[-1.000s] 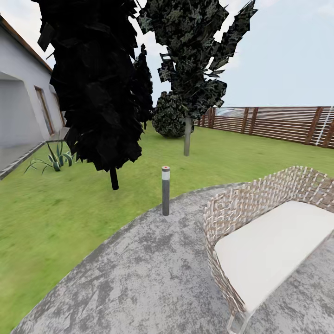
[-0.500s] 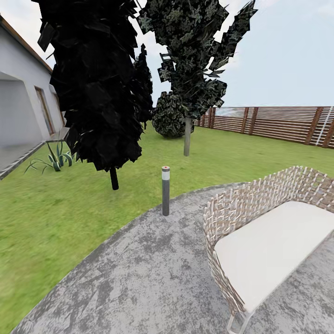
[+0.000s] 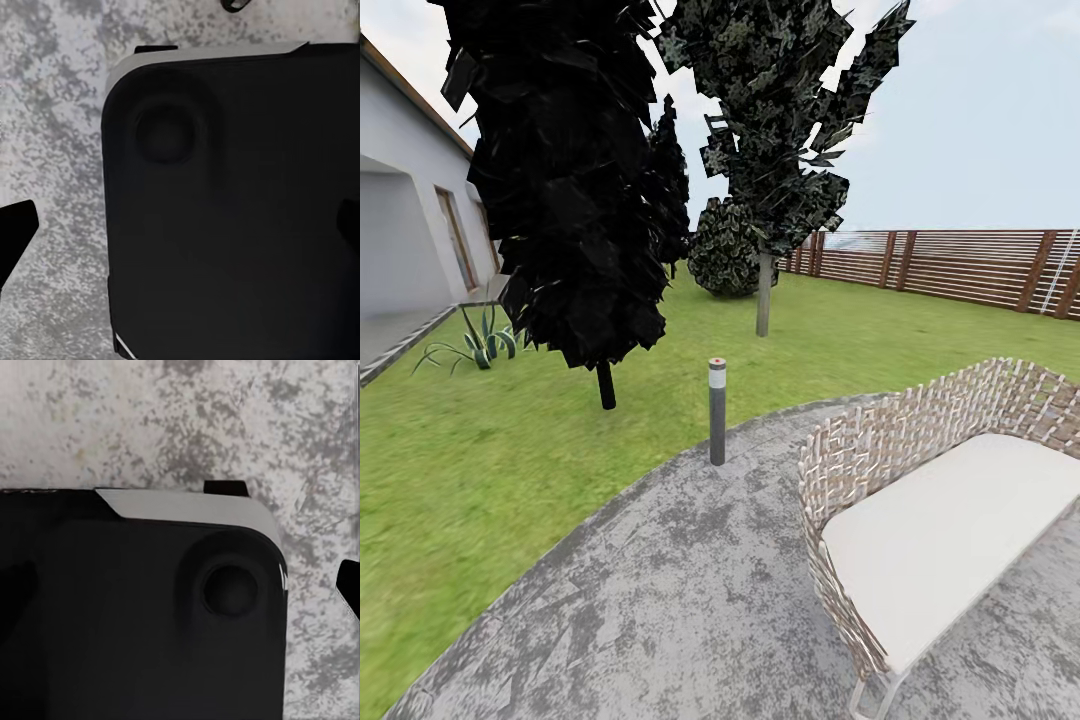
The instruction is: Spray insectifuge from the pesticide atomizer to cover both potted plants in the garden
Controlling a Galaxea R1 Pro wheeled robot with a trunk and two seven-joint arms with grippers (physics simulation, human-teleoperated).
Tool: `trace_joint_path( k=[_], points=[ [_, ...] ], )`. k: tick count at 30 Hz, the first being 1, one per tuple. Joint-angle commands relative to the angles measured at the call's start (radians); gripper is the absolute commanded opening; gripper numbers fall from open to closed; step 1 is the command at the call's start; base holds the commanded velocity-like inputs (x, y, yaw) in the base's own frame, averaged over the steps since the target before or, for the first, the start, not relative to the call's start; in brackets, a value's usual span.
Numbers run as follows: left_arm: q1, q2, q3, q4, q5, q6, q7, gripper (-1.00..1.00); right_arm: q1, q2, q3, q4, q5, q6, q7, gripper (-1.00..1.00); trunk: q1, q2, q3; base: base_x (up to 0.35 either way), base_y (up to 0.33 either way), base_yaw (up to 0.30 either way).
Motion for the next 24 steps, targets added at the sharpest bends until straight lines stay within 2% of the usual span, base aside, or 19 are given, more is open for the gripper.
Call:
trace_joint_path(
  k=[1,2,3,5,11,15,20,24],
  points=[
    [0.0,0.0,-0.001,0.0,0.0,-0.008,0.0,1.0,-0.001,0.0,-0.001,-0.003,0.0,-0.009,0.0,1.0,0.0,0.0,-0.001,0.0,0.0,0.0],
    [0.0,0.0,-0.002,-0.001,0.0,-0.014,0.0,1.0,-0.001,0.0,-0.001,-0.009,0.0,-0.015,0.0,1.0,0.0,0.0,-0.001,0.0,0.0,0.0],
    [-0.001,0.0,-0.002,-0.002,0.0,-0.104,0.0,1.0,-0.001,0.0,-0.002,-0.024,0.0,-0.166,0.0,1.0,0.0,0.0,-0.001,0.0,0.0,0.0],
    [-0.003,0.001,-0.002,-0.004,0.0,-0.116,0.0,1.0,-0.001,0.0,-0.002,-0.056,0.0,-0.19,0.0,1.0,0.0,0.0,-0.001,0.0,0.0,0.0],
    [-0.007,0.006,-0.003,-0.082,-0.001,-0.177,0.0,1.0,-0.001,0.0,-0.002,-0.16,0.0,-0.207,0.0,1.0,0.0,0.0,-0.001,0.0,0.0,0.0],
    [-0.01,0.011,0.001,-0.136,0.009,-0.184,0.0,1.0,-0.001,0.0,-0.003,-0.201,0.0,-0.209,0.0,1.0,0.0,0.0,-0.001,0.0,0.0,0.0],
    [-0.013,0.0,-0.001,-0.168,0.005,-0.188,-0.003,1.0,-0.002,0.0,-0.003,-0.223,-0.002,-0.209,0.0,1.0,0.0,0.0,-0.001,0.0,0.0,0.0],
    [-0.021,0.007,-0.004,-0.262,0.002,-0.188,-0.005,1.0,-0.002,-0.001,-0.004,-0.24,0.0,-0.21,0.0,1.0,0.0,0.0,-0.001,-0.066,0.0,0.0]
  ],
)
